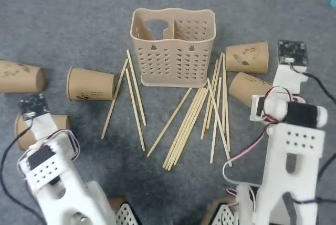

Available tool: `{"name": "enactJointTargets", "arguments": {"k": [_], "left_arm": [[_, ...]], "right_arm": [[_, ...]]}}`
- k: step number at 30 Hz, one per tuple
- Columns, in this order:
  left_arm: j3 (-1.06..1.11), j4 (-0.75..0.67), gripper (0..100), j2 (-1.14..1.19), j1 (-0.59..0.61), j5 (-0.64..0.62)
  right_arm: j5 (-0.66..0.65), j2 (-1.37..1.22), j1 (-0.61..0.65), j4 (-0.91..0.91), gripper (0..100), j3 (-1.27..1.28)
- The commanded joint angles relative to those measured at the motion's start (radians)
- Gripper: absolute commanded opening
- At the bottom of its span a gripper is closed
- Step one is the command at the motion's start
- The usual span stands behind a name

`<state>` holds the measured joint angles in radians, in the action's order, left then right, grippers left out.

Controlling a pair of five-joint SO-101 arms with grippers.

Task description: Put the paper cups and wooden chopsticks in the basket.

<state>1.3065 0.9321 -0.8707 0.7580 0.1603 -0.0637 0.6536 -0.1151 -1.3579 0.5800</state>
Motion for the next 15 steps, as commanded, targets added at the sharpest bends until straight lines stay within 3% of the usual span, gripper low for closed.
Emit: {"name": "enactJointTargets", "arguments": {"k": [1, 15], "left_arm": [[-0.012, -0.023, 18, -0.011, 0.008, -0.011], [-0.012, -0.025, 18, -0.011, 0.006, -0.011]], "right_arm": [[-0.015, -0.076, -0.024, 0.157, 21.6, 0.049], [0.058, -0.455, -0.024, 0.489, 21.1, 0.043]]}}
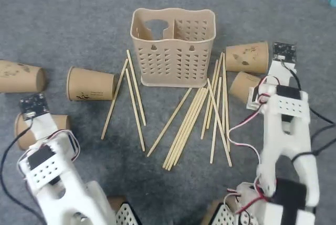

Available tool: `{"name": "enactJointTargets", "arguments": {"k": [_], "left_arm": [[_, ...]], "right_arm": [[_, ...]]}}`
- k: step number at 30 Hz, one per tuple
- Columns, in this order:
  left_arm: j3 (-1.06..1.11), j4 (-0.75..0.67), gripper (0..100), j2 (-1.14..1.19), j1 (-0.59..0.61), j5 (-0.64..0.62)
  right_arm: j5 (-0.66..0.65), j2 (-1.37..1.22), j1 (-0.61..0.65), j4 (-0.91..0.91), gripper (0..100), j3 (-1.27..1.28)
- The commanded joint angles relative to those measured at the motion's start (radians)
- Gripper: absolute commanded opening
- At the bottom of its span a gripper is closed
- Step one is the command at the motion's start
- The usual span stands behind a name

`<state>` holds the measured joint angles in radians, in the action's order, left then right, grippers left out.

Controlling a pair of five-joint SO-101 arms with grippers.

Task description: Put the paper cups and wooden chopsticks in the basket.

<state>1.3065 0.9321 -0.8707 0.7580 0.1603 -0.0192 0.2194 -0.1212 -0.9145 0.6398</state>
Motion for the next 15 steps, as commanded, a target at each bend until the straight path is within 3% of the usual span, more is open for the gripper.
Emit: {"name": "enactJointTargets", "arguments": {"k": [1, 5, 10, 15], "left_arm": [[-0.012, -0.025, 18, -0.011, 0.006, -0.011], [-0.012, -0.025, 18, -0.011, 0.006, -0.011], [-0.012, -0.025, 18, -0.011, 0.006, -0.011], [-0.012, -0.025, 18, -0.011, 0.006, -0.011]], "right_arm": [[0.008, -0.028, -0.018, 0.047, 19.5, -0.025], [0.005, -0.031, -0.027, 0.045, 0.5, -0.035], [0.005, 0.045, -0.070, -0.015, 0.7, -0.046], [-0.077, 0.189, -0.084, -0.213, 0.9, -0.129]]}}
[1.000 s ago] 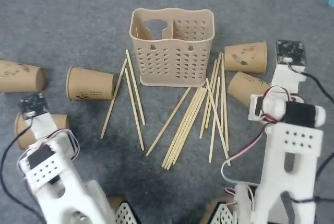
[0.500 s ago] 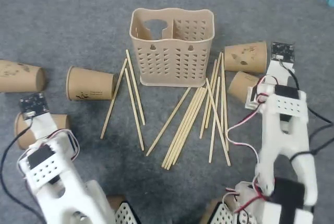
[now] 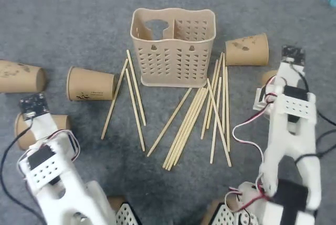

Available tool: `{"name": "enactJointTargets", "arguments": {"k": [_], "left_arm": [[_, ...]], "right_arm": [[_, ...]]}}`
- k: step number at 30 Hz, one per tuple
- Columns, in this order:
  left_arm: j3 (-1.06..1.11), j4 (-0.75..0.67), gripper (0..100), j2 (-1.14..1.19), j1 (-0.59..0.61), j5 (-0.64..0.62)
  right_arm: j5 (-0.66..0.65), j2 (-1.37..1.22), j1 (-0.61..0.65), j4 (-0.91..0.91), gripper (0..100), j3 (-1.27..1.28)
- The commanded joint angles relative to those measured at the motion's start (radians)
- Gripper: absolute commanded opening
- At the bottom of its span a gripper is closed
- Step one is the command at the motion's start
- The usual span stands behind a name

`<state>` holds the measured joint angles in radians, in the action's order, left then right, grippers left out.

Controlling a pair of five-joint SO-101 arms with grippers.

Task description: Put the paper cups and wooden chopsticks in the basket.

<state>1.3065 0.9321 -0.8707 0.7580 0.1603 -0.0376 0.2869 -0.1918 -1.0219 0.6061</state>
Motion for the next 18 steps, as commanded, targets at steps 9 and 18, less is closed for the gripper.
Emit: {"name": "enactJointTargets", "arguments": {"k": [9, 18], "left_arm": [[-0.012, -0.025, 18, -0.011, 0.006, -0.011], [-0.010, -0.025, 18, -0.011, 0.008, -0.011]], "right_arm": [[-0.278, 0.053, 0.036, -0.682, 0.9, -0.546], [-0.330, -0.320, 0.050, -0.774, 0.9, -0.683]]}}
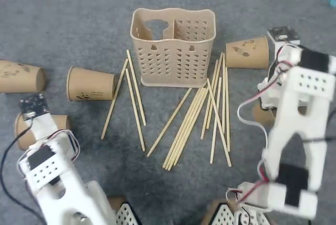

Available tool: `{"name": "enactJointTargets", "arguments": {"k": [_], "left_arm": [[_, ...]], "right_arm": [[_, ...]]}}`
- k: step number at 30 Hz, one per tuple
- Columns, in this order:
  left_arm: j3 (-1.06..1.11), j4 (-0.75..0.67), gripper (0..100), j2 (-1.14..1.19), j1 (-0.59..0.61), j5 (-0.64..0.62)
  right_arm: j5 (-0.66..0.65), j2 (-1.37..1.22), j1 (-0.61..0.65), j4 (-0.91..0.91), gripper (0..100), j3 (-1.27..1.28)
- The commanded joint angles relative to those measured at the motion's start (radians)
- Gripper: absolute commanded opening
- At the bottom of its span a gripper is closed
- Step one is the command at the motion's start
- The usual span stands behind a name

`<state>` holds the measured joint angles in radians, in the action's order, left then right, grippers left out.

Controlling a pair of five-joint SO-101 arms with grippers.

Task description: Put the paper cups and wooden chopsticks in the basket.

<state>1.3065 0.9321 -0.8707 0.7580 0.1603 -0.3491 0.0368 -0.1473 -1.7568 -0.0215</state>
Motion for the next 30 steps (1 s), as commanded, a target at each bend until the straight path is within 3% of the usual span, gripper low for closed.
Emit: {"name": "enactJointTargets", "arguments": {"k": [1, 5, 12, 21, 30], "left_arm": [[-0.010, -0.025, 18, -0.011, 0.008, -0.011], [-0.010, -0.025, 18, -0.011, 0.008, -0.011], [-0.010, -0.025, 18, -0.011, 0.006, -0.011], [-0.010, -0.025, 18, -0.011, 0.006, -0.011], [-0.010, -0.025, 18, -0.012, 0.006, -0.011]], "right_arm": [[-0.020, -0.102, 0.008, -0.036, 0.9, -0.055], [-0.020, -0.202, 0.015, -0.035, 3.5, -0.115], [-0.020, -0.197, 0.022, -0.039, 24.7, -0.201], [-0.017, 0.024, 0.008, -0.042, 22.7, -0.259], [-0.012, 0.182, -0.200, -0.039, 22.7, -0.198]]}}
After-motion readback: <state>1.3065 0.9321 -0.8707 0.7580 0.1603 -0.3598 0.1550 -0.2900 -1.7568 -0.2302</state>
